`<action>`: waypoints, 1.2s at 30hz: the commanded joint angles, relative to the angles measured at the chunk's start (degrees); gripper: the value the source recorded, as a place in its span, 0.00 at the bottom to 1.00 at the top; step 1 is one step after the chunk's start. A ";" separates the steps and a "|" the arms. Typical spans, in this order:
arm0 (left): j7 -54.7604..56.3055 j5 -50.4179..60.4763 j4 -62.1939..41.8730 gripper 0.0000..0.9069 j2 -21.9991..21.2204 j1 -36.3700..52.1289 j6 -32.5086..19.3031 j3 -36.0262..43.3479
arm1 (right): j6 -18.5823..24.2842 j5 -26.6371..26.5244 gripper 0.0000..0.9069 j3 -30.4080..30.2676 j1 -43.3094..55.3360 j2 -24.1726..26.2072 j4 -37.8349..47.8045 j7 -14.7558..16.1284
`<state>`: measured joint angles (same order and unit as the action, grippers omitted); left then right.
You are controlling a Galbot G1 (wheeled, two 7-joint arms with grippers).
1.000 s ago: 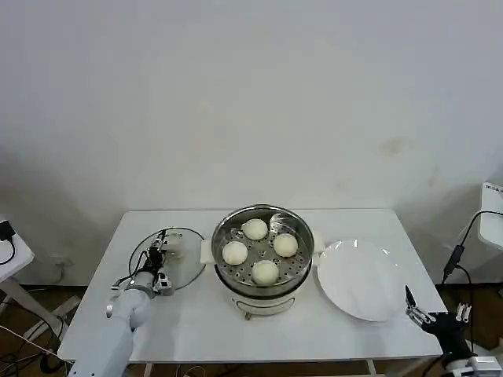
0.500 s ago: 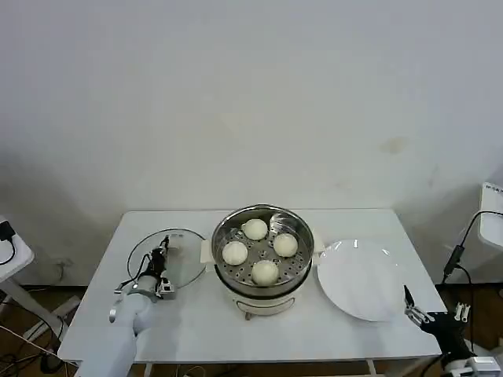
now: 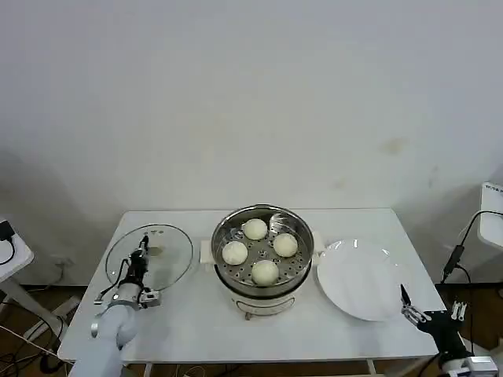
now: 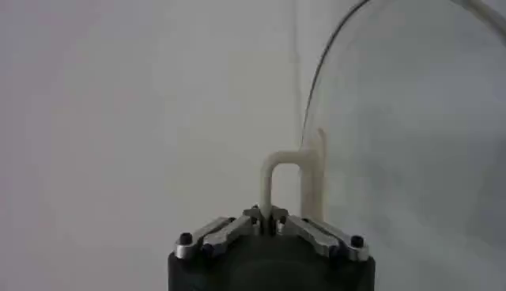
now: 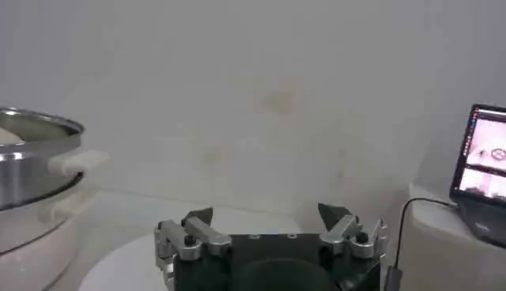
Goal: Take steamed baozi put them in steamer then cover it.
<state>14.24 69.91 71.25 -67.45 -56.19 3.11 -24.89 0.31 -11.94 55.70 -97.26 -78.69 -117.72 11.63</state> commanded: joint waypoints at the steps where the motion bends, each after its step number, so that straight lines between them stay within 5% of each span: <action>1: -2.69 -3.88 17.85 0.00 3.38 -10.00 2.92 -6.36 | 0.05 0.06 1.00 -0.97 0.35 0.47 0.01 0.04; 15: -15.06 -10.34 41.44 0.00 11.77 -18.73 11.01 -8.80 | 0.33 2.82 1.00 -3.78 2.18 1.61 2.08 0.42; 24: -20.71 -16.38 49.68 0.00 15.18 -12.96 24.20 5.47 | 0.36 4.35 1.00 -5.68 4.33 1.72 3.72 0.59; 36: -29.87 -6.80 48.09 0.00 6.66 0.84 37.56 23.12 | -0.28 6.01 1.00 -8.90 5.79 3.19 4.95 1.52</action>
<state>-8.22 59.19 117.07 -55.86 -64.22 28.13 -15.74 0.31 -7.00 49.10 -92.33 -75.91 -113.35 13.02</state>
